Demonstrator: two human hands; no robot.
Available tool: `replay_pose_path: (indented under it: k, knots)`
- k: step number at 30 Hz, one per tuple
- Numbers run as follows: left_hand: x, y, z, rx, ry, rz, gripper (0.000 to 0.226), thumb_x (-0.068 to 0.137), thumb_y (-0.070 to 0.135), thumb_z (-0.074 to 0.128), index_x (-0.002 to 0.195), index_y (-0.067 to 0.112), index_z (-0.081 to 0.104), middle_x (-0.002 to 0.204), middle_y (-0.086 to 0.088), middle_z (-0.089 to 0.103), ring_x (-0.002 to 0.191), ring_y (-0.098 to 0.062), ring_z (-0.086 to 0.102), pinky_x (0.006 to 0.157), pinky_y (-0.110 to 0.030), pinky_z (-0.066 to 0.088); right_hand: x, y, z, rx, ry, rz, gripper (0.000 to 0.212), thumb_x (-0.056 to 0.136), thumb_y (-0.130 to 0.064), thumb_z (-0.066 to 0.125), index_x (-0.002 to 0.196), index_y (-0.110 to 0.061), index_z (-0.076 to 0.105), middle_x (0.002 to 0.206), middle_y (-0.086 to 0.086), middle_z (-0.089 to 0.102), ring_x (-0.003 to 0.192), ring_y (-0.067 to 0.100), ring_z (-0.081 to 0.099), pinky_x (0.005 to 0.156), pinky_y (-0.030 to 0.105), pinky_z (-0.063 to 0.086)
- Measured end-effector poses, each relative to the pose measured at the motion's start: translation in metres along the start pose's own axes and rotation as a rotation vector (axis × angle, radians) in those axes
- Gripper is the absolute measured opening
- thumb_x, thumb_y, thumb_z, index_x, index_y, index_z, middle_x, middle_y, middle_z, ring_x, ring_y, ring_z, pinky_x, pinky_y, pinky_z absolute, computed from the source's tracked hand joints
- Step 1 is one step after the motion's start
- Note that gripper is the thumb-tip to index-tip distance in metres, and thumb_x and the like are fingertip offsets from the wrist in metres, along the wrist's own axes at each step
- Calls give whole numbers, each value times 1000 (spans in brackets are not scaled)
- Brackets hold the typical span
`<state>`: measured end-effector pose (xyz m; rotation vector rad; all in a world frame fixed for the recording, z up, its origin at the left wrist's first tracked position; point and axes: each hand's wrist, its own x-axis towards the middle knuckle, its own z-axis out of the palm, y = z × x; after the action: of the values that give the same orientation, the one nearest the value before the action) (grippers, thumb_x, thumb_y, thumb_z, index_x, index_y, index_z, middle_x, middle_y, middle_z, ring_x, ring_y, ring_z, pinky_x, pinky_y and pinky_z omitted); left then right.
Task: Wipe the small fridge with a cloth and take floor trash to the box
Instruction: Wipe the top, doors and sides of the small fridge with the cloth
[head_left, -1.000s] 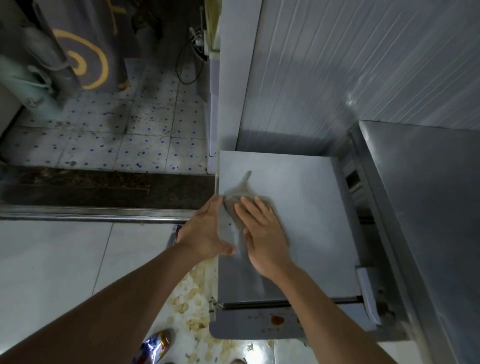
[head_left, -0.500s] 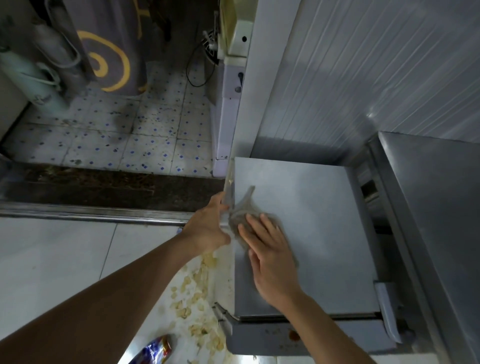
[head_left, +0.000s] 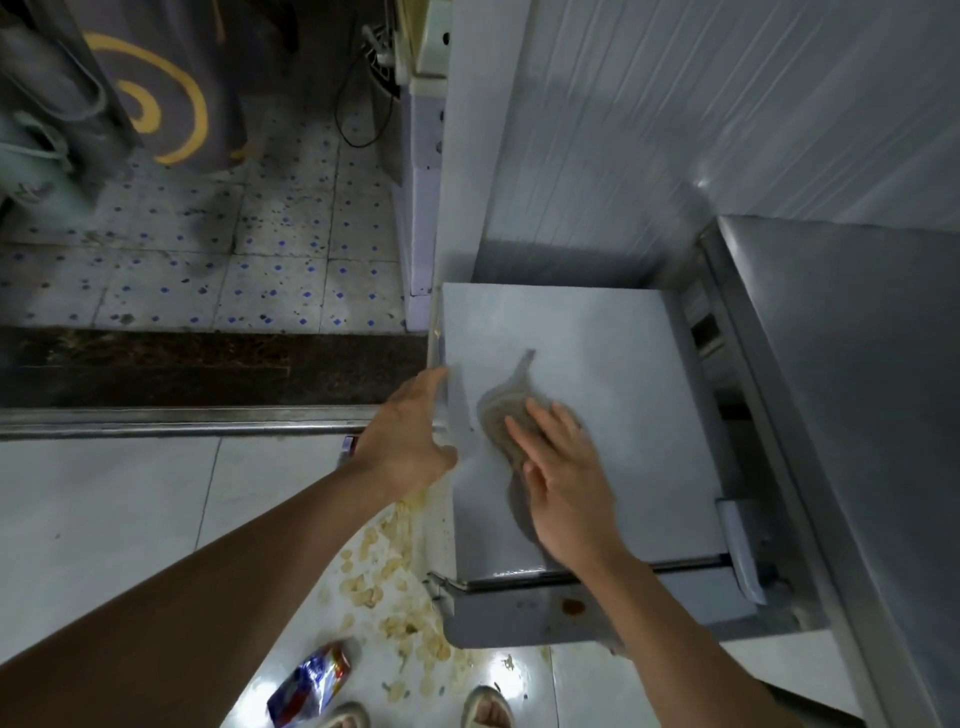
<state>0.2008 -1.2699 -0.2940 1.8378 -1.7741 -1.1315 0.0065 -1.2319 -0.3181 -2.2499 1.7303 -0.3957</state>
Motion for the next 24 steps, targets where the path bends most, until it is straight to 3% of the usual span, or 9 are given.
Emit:
replay_pose_path:
  k: [4,6,8,10,12,15,18,21,24]
  knots:
    - [-4,13,18,64,-5,95,82,72,17,75,141,23,30,140,2,37,127,-15,35,90,-18,31,16,58,-30,-108,81,430,49,95,-13,43,144,-15,37,154,11,25,141,33,21,115,48,18]
    - [-4,15,24,127,-17,99,85,72,19,74,142,21,28,145,2,30,130,-17,27,96,-20,28,12,59,-30,-166,104,561,54,96,-19,40,148,-17,26,156,9,17,143,32,13,118,46,10]
    - [-4,17,29,219,-16,77,87,71,21,74,143,19,26,148,2,21,132,-21,22,106,-29,31,0,36,-16,-143,126,460,55,96,-16,42,148,-19,26,157,7,17,145,31,10,119,45,8]
    - [-3,17,30,295,9,43,88,69,26,75,143,19,27,148,2,18,132,-22,18,108,-38,32,-16,15,-6,-76,81,213,53,93,-10,48,144,-19,35,155,5,24,145,30,13,119,43,11]
    - [2,22,31,348,37,26,86,69,32,74,141,21,29,149,3,17,133,-22,14,110,-41,27,-21,27,-12,-34,43,121,51,92,-8,52,141,-18,41,152,6,31,143,30,19,117,45,17]
    - [21,33,32,418,51,47,83,71,35,71,142,23,28,153,4,13,139,-20,8,113,-45,15,6,72,-30,-49,131,317,48,93,-10,49,141,-15,42,151,14,30,140,32,24,113,50,27]
    - [41,48,36,424,38,69,80,76,34,67,144,24,27,155,4,13,142,-16,8,115,-47,7,38,92,-39,-82,122,485,49,96,-18,41,145,-17,33,154,13,16,143,31,12,118,47,14]
    - [53,59,46,433,11,117,79,79,38,65,145,26,24,156,2,13,142,-18,10,115,-43,11,18,84,-32,-183,161,489,54,96,-25,43,147,-18,28,155,12,15,145,30,5,114,49,-4]
    - [65,65,54,427,-13,162,77,80,37,64,145,27,24,156,2,13,142,-19,10,113,-40,13,-17,79,-30,-122,162,484,54,94,-17,47,145,-9,32,152,16,26,143,32,17,117,47,14]
